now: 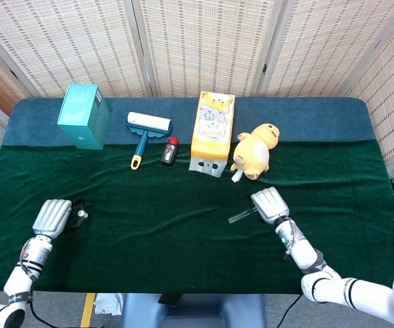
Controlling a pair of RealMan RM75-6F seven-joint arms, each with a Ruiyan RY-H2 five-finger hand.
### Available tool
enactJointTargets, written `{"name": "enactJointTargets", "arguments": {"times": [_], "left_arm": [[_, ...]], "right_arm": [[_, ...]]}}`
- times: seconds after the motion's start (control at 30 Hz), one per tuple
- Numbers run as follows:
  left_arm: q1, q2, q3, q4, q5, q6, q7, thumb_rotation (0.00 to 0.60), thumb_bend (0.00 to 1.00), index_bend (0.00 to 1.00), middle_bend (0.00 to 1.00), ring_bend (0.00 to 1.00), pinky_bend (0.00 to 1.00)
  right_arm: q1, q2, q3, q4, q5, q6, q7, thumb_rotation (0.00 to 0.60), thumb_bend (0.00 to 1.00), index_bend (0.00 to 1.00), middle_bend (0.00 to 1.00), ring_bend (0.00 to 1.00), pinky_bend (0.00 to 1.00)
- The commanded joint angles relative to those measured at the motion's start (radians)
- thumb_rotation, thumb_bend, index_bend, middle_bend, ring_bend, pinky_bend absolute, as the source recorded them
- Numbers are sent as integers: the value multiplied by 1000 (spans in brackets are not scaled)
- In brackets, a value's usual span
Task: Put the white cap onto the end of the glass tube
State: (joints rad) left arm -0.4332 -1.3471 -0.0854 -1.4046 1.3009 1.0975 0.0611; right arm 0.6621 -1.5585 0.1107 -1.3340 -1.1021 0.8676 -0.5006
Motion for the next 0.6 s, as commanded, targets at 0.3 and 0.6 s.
{"name": "enactJointTargets", "arguments": {"times": [0.3, 0.6], "left_arm": [[6, 17, -2, -17, 17, 7, -49, 600, 468, 568, 1000, 918, 825], [-14, 87, -33, -117, 59, 8, -169, 600, 468, 568, 1000, 917, 825]], "right_arm": [[-3, 35, 17, -73, 8, 25, 49, 600, 557, 721, 1000, 1000, 1000], [-23, 80, 51, -182, -46, 19, 283, 600, 641, 825, 1000, 1000, 1000]]}}
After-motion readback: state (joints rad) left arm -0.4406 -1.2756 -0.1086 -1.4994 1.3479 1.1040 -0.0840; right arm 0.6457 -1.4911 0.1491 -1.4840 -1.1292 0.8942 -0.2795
